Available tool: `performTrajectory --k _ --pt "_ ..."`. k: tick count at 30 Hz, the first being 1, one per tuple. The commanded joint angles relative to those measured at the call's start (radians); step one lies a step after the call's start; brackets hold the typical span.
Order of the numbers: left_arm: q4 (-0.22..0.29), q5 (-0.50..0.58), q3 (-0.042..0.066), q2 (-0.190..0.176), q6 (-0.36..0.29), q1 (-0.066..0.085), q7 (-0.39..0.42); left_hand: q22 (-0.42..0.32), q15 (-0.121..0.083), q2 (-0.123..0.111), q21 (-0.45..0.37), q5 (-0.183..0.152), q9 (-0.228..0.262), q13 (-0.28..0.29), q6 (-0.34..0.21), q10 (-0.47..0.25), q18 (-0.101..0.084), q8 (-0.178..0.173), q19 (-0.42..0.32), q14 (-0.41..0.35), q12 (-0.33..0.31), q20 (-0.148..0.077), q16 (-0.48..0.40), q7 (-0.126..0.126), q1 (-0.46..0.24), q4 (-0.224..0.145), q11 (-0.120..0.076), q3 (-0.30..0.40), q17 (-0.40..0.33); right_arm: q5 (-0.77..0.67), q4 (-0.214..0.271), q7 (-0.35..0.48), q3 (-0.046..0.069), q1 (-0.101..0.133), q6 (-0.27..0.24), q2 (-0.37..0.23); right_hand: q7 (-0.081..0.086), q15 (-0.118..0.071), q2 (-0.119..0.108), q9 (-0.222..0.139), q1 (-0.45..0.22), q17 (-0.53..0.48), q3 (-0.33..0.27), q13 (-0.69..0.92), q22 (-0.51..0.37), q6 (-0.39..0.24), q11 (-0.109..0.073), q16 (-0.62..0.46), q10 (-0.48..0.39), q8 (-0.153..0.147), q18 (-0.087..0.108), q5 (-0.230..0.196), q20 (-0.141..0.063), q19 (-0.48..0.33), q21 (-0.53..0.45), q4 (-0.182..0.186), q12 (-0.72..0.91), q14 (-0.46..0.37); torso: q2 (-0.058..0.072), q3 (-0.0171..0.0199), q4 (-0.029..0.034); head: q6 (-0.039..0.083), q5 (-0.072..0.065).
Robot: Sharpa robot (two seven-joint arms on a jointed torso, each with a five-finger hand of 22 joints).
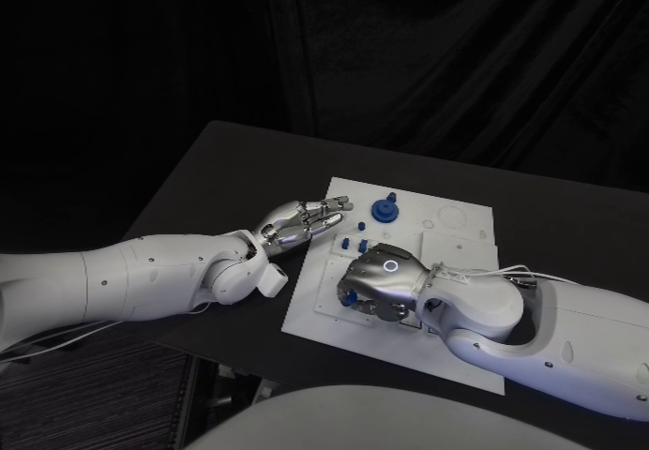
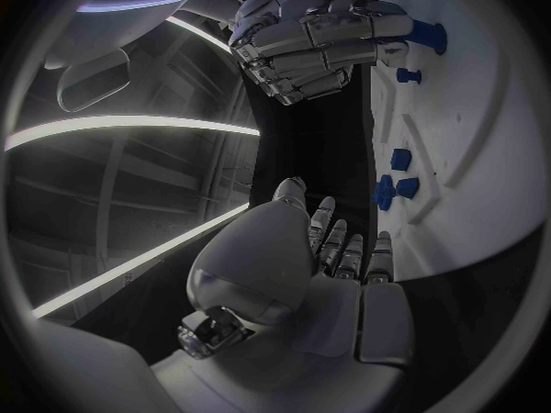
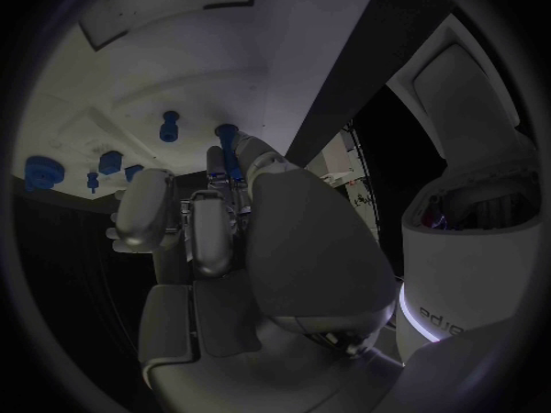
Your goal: Assemble the parts on the task board
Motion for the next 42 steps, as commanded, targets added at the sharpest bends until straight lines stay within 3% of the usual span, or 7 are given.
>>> performTrajectory --k 1,14,17,22,29,35,42 --pt "0.000 0.000 0.001 0.003 0.010 -0.001 0.095 0.001 0.004 0.006 0.002 0.003 -0.001 -0.001 -0.007 -0.007 0.010 -0.004 0.000 0.000 -0.006 0.007 -0.004 0.000 0.002 0.000 0.001 0.005 -0.001 -0.010 0.001 -0.024 0.000 -0.002 0.014 -0.002 0.001 -0.003 0.006 0.138 -0.003 0.001 0.002 0.002 0.151 0.005 -0.019 -0.002 0.024 0.003 -0.016 0.004 -0.002 -0.004 0.000 0.001 0.004 0.002 0.000 -0.0008 0.0012 0.000 -0.001" --pt "-0.006 0.000 0.001 0.008 0.014 -0.001 0.088 0.002 0.006 0.009 0.002 0.003 -0.001 -0.002 -0.011 -0.009 0.010 -0.005 0.000 0.000 -0.008 0.009 -0.004 0.001 0.004 0.000 0.002 0.007 -0.001 -0.010 -0.003 -0.033 0.000 -0.002 0.045 0.001 0.001 -0.002 0.004 0.141 -0.010 -0.007 0.002 0.002 0.149 -0.002 -0.017 -0.008 0.017 -0.003 -0.015 0.002 -0.002 -0.007 -0.007 0.003 -0.004 -0.002 0.000 -0.0009 -0.0003 0.000 0.001" --pt "-0.008 0.000 0.001 0.009 0.015 -0.002 0.087 0.002 0.007 0.010 0.002 0.003 -0.002 -0.002 -0.012 -0.010 0.010 -0.006 0.000 0.000 -0.009 0.010 -0.004 0.001 0.004 -0.001 0.003 0.009 -0.001 -0.010 -0.010 -0.040 0.000 -0.003 0.053 0.006 0.006 0.003 0.001 0.133 -0.020 -0.016 0.006 0.002 0.145 -0.056 -0.011 -0.016 -0.004 -0.040 -0.013 -0.016 0.002 -0.015 -0.023 0.006 -0.020 -0.008 0.000 -0.0015 0.0011 0.000 -0.003" --pt "-0.009 0.000 0.001 0.010 0.017 -0.002 0.086 0.002 0.008 0.012 0.002 0.003 -0.002 -0.002 -0.013 -0.011 0.011 -0.006 0.000 0.000 -0.010 0.011 -0.004 0.002 0.005 0.000 0.004 0.010 -0.001 -0.010 -0.020 -0.050 0.000 -0.010 0.059 0.010 -0.028 0.014 -0.021 0.103 -0.054 -0.037 0.005 0.005 0.136 -0.178 0.007 -0.033 -0.066 -0.119 -0.007 -0.061 0.011 -0.034 -0.061 0.028 -0.047 -0.023 0.000 -0.0014 0.0012 0.000 -0.003" --pt "-0.009 0.000 0.001 0.010 0.018 -0.002 0.084 0.002 0.008 0.013 0.002 0.003 -0.001 -0.002 -0.010 -0.011 0.011 -0.005 0.000 0.000 -0.009 0.012 -0.004 0.004 0.005 -0.001 0.005 0.011 -0.001 -0.010 -0.025 -0.057 0.000 -0.023 0.046 0.008 -0.071 0.019 -0.044 0.061 -0.107 -0.092 -0.032 0.025 0.112 -0.298 0.031 -0.077 -0.197 -0.168 0.010 -0.128 0.019 -0.083 -0.166 0.053 -0.060 -0.068 0.000 -0.0014 -0.0003 0.000 -0.002" --pt "-0.009 0.000 0.001 0.008 0.019 -0.002 0.082 0.002 0.008 0.013 0.002 0.003 -0.001 -0.002 -0.011 -0.011 0.011 -0.005 0.000 0.000 -0.009 0.012 -0.004 0.004 0.006 -0.001 0.006 0.012 -0.001 -0.010 -0.024 -0.032 0.000 -0.027 -0.023 -0.013 -0.093 0.020 -0.043 0.039 -0.111 -0.100 -0.064 0.049 0.109 -0.342 0.033 -0.083 -0.264 -0.166 0.012 -0.145 0.022 -0.091 -0.187 0.054 -0.038 -0.078 -0.001 -0.0014 0.0001 0.000 -0.006" --pt "-0.007 0.000 0.001 0.002 0.018 -0.004 0.082 0.002 0.008 0.013 0.002 0.003 -0.001 -0.002 -0.011 -0.011 0.011 -0.005 0.000 0.000 -0.009 0.012 -0.004 0.005 0.006 -0.001 0.007 0.012 -0.001 0.010 0.027 0.014 0.003 -0.026 -0.219 -0.089 -0.116 0.023 -0.054 0.007 -0.099 -0.107 -0.102 0.077 0.108 -0.394 0.035 -0.087 -0.355 -0.167 0.014 -0.159 0.024 -0.095 -0.203 0.081 0.003 -0.087 -0.001 -0.0003 -0.0007 0.000 -0.013"
